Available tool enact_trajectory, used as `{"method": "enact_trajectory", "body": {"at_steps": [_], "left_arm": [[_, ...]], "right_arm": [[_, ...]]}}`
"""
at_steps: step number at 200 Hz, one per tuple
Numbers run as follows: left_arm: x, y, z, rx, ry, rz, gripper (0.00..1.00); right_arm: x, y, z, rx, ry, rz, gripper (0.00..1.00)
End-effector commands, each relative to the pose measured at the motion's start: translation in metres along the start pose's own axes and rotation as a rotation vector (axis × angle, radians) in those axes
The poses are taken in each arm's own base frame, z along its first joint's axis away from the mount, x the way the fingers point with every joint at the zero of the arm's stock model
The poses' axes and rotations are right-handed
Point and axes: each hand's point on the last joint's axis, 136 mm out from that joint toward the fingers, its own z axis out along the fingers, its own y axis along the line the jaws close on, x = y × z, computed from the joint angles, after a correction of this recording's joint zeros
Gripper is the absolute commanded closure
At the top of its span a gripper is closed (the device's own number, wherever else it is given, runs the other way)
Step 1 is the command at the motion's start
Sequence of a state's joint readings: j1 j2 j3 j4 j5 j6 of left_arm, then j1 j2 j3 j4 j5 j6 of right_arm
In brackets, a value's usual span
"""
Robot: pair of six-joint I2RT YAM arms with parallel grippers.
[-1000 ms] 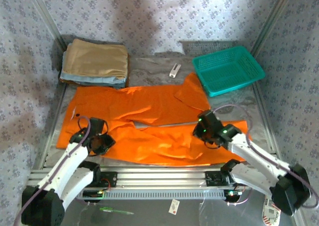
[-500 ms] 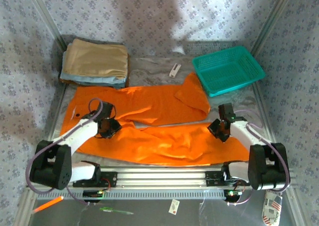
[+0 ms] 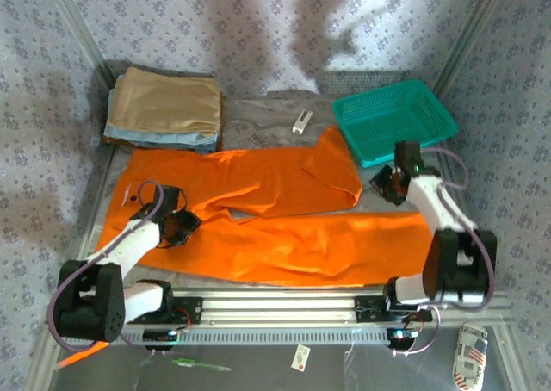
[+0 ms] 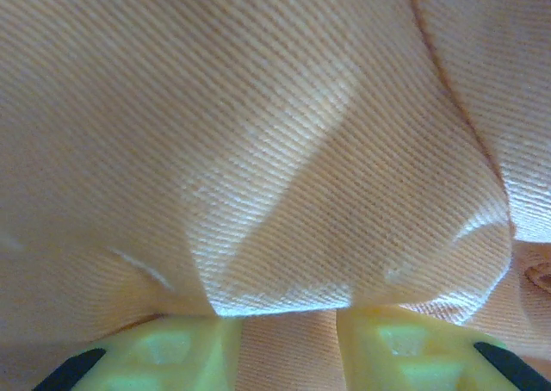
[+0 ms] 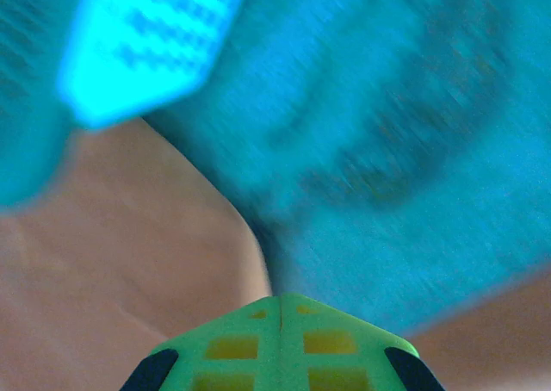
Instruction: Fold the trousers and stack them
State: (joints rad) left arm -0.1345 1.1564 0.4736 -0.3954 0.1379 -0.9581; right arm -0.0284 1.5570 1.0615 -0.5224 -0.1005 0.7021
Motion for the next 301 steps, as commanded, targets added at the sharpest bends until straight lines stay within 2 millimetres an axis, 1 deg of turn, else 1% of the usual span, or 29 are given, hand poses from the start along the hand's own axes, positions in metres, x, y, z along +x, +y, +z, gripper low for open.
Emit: {"method": "enact_trajectory", "body": {"at_steps": [1, 12, 15, 23, 28, 31, 44, 52, 64, 83, 94, 105, 118, 137, 148, 159, 169, 178, 186, 194, 205, 221, 230, 248, 262, 276, 289, 293, 301], "left_arm": [[0.003, 0.012, -0.005, -0.050, 0.012, 0.014, 0.63], [0.004, 0.009, -0.006, -0.039, 0.023, 0.020, 0.63], [0.004, 0.009, -0.006, -0.037, 0.025, 0.022, 0.63], [0.005, 0.007, -0.007, -0.033, 0.033, 0.026, 0.63], [0.006, 0.005, -0.009, -0.027, 0.036, 0.032, 0.63], [0.006, 0.005, -0.009, -0.027, 0.038, 0.034, 0.63], [0.006, 0.004, -0.013, -0.023, 0.039, 0.037, 0.62], [0.007, 0.002, -0.016, -0.009, 0.043, 0.038, 0.62], [0.009, -0.003, -0.021, 0.017, 0.053, 0.036, 0.60], [0.008, -0.015, -0.035, 0.065, 0.046, 0.045, 0.50], [0.004, -0.023, -0.045, 0.092, 0.025, 0.058, 0.44], [-0.001, -0.031, -0.054, 0.111, 0.001, 0.069, 0.40], [-0.011, -0.043, -0.065, 0.133, -0.034, 0.086, 0.36], [-0.031, -0.061, -0.072, 0.142, -0.090, 0.100, 0.32], [-0.046, -0.073, -0.071, 0.138, -0.122, 0.106, 0.31], [-0.064, -0.083, -0.064, 0.126, -0.157, 0.098, 0.31], [-0.080, -0.090, -0.054, 0.111, -0.192, 0.083, 0.31], [-0.094, -0.091, -0.042, 0.085, -0.217, 0.046, 0.31], [-0.106, -0.088, -0.028, 0.051, -0.233, 0.008, 0.32], [-0.114, -0.081, -0.015, 0.019, -0.229, -0.045, 0.33], [-0.122, -0.071, 0.002, 0.001, -0.221, -0.106, 0.34], [-0.127, -0.046, 0.019, -0.042, -0.212, -0.195, 0.37], [-0.124, -0.032, 0.025, -0.062, -0.199, -0.232, 0.38], [-0.119, -0.012, 0.027, -0.079, -0.201, -0.267, 0.40], [-0.114, 0.000, 0.023, -0.085, -0.215, -0.277, 0.41], [-0.110, 0.009, 0.020, -0.098, -0.224, -0.277, 0.41], [-0.106, 0.016, 0.020, -0.107, -0.219, -0.287, 0.40], [-0.105, 0.017, 0.020, -0.107, -0.213, -0.287, 0.40], [-0.102, 0.020, 0.021, -0.110, -0.201, -0.289, 0.40]], "right_arm": [[-0.020, 0.016, 0.035, 0.041, 0.054, -0.063, 1.00], [-0.036, 0.030, 0.051, 0.043, 0.059, -0.068, 1.00], [-0.040, 0.033, 0.056, 0.047, 0.061, -0.100, 1.00], [-0.052, 0.042, 0.065, 0.047, 0.057, -0.118, 1.00], [-0.063, 0.050, 0.069, 0.036, 0.043, -0.129, 1.00], [-0.063, 0.049, 0.072, 0.050, 0.055, -0.131, 1.00], [-0.081, 0.061, 0.081, 0.057, 0.041, -0.149, 1.00], [-0.088, 0.063, 0.085, 0.072, 0.040, -0.149, 1.00], [-0.089, 0.067, 0.087, 0.078, 0.054, -0.157, 1.00], [-0.074, 0.071, 0.080, 0.059, 0.057, -0.176, 1.00], [-0.060, 0.072, 0.073, 0.056, 0.064, -0.197, 0.98], [-0.047, 0.072, 0.065, 0.065, 0.052, -0.229, 0.96], [-0.029, 0.076, 0.052, 0.074, 0.047, -0.273, 0.93], [-0.007, 0.080, 0.030, 0.114, 0.004, -0.344, 0.90], [0.007, 0.086, 0.018, 0.127, -0.029, -0.387, 0.86], [0.026, 0.104, 0.012, 0.114, -0.056, -0.469, 0.75], [0.044, 0.118, 0.013, 0.120, -0.048, -0.532, 0.68], [0.060, 0.131, 0.022, 0.117, -0.024, -0.586, 0.65], [0.070, 0.140, 0.032, 0.124, -0.005, -0.622, 0.64], [0.079, 0.147, 0.042, 0.134, 0.011, -0.657, 0.60], [0.086, 0.155, 0.054, 0.145, 0.015, -0.699, 0.56], [0.091, 0.167, 0.070, 0.144, 0.019, -0.739, 0.52], [0.092, 0.171, 0.077, 0.147, 0.024, -0.758, 0.50], [0.090, 0.178, 0.090, 0.161, 0.025, -0.794, 0.46], [0.087, 0.175, 0.100, 0.206, 0.030, -0.806, 0.46], [0.085, 0.176, 0.110, 0.213, 0.041, -0.807, 0.47], [0.083, 0.177, 0.117, 0.205, 0.060, -0.804, 0.51], [0.083, 0.177, 0.119, 0.205, 0.065, -0.805, 0.53], [0.083, 0.178, 0.120, 0.209, 0.067, -0.810, 0.63]]}}
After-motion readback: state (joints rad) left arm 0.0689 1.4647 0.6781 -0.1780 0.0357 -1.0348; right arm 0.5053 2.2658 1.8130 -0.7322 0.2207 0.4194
